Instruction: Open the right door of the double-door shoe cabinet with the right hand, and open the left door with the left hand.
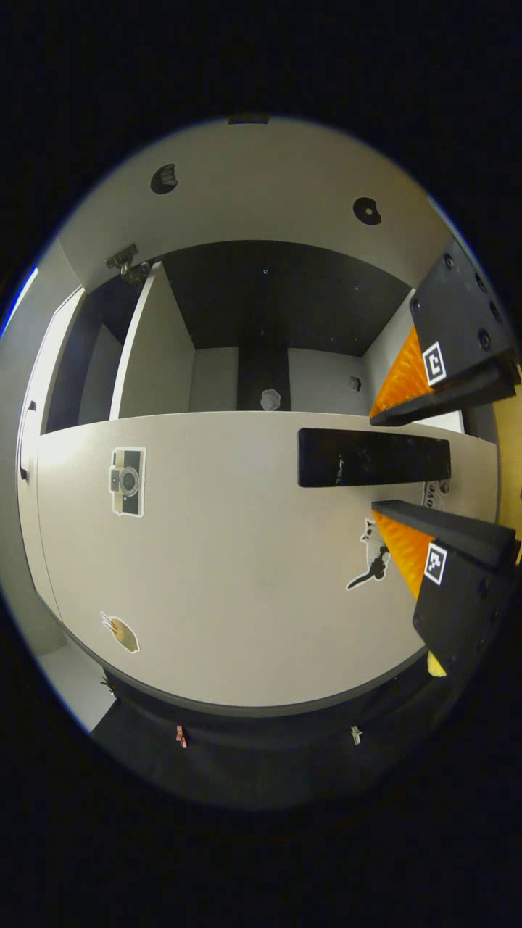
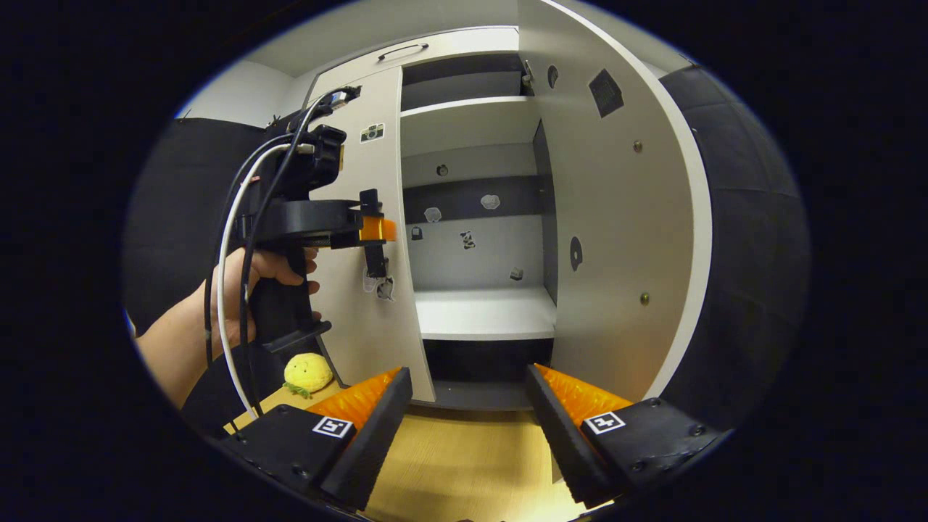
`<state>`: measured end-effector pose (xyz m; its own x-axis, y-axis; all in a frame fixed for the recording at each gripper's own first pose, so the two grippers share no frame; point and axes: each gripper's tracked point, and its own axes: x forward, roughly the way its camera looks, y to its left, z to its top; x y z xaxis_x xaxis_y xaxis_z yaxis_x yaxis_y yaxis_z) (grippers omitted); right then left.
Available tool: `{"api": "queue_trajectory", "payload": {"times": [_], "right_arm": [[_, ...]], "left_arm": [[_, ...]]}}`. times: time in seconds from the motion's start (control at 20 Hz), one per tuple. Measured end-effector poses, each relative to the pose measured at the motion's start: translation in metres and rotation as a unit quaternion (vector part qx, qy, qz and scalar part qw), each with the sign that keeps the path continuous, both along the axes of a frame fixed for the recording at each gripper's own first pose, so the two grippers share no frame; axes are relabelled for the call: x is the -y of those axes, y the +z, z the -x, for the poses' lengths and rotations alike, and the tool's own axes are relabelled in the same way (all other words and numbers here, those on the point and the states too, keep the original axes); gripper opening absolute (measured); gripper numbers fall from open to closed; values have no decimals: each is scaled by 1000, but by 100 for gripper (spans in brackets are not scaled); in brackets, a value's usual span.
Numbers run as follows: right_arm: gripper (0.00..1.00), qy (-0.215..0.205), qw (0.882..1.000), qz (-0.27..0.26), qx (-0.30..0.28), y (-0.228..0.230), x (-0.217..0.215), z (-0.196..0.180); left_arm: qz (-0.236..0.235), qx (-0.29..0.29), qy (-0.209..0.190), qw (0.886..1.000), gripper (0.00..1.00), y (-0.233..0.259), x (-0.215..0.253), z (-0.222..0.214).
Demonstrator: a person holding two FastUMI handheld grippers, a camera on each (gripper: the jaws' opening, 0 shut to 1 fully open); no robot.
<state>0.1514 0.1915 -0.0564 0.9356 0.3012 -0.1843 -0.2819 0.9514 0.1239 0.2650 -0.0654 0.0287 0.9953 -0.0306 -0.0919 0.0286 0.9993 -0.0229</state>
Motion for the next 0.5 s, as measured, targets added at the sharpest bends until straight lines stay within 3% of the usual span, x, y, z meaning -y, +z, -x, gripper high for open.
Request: {"api": "queue_trajectory", "payload": {"times": [0.05, 0.15, 0.4, 0.5], "right_arm": [[100, 5, 1000, -3, -3, -1, -2, -1], [100, 16, 1000, -4, -4, -4, -6, -2], [100, 39, 999, -3, -9, -10, -13, -2], [100, 41, 999, 0, -13, -12, -12, -3]], "left_arm": [[-2, 1, 8, 1000, 51, 2, -2, -2], [-1, -3, 10, 1000, 37, 2, 0, -3], [-6, -7, 14, 1000, 33, -2, 0, -4], [-3, -3, -5, 1000, 28, -2, 1, -1]]}}
